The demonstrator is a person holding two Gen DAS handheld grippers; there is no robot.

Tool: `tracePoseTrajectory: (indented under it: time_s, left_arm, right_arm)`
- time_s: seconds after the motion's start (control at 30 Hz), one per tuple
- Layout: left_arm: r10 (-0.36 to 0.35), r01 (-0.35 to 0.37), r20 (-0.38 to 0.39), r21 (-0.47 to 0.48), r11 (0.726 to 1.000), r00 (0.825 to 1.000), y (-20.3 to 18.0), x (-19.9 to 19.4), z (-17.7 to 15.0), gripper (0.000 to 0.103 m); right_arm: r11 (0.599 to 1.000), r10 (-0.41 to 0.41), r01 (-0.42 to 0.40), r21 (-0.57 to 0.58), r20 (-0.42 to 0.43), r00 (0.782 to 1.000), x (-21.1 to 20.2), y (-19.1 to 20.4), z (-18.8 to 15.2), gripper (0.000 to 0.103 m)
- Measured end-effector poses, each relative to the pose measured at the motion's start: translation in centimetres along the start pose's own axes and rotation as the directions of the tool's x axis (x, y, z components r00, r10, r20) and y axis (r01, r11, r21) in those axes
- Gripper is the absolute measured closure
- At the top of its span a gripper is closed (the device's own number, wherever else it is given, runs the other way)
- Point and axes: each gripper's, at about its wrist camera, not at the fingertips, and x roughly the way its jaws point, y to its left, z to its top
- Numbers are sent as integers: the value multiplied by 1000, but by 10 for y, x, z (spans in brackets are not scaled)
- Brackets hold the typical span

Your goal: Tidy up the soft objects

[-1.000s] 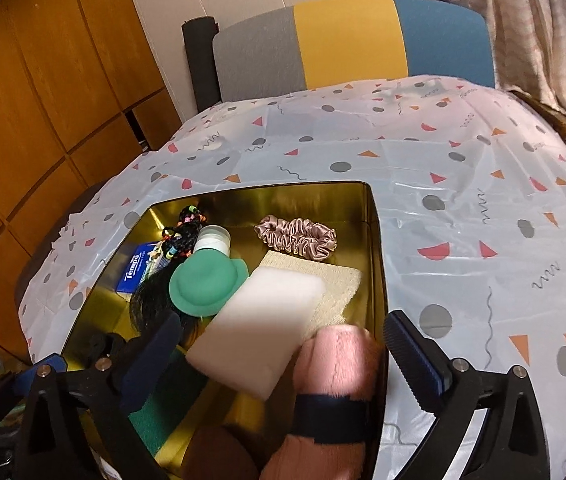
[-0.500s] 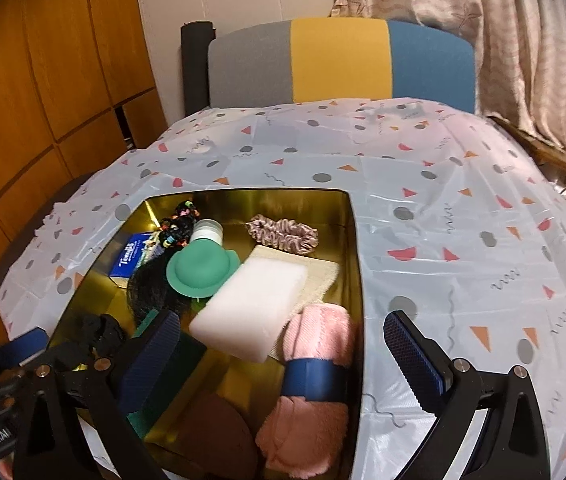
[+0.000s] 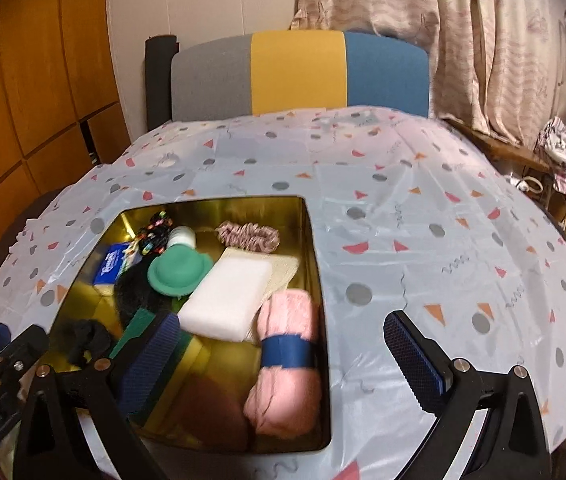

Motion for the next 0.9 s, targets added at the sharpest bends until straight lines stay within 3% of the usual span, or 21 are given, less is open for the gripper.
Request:
tracePoseTrajectory:
  time_s: [0.13, 0.37, 0.9]
  left_arm:
    - [10, -10, 0, 9, 1000, 1000, -1, -4, 1, 34]
    - [71, -70, -23, 55, 996, 997, -9, -8, 1, 34]
    - [62, -61, -13, 66, 996, 998, -12, -16, 1, 34]
  right_arm:
    - [998, 57, -56, -22, 31, 998, -18, 4, -4, 0]
    - [1000, 18, -18, -1, 33, 999, -27, -2, -3, 0]
    - [1000, 3, -3, -19, 21, 1000, -25, 1, -13, 0]
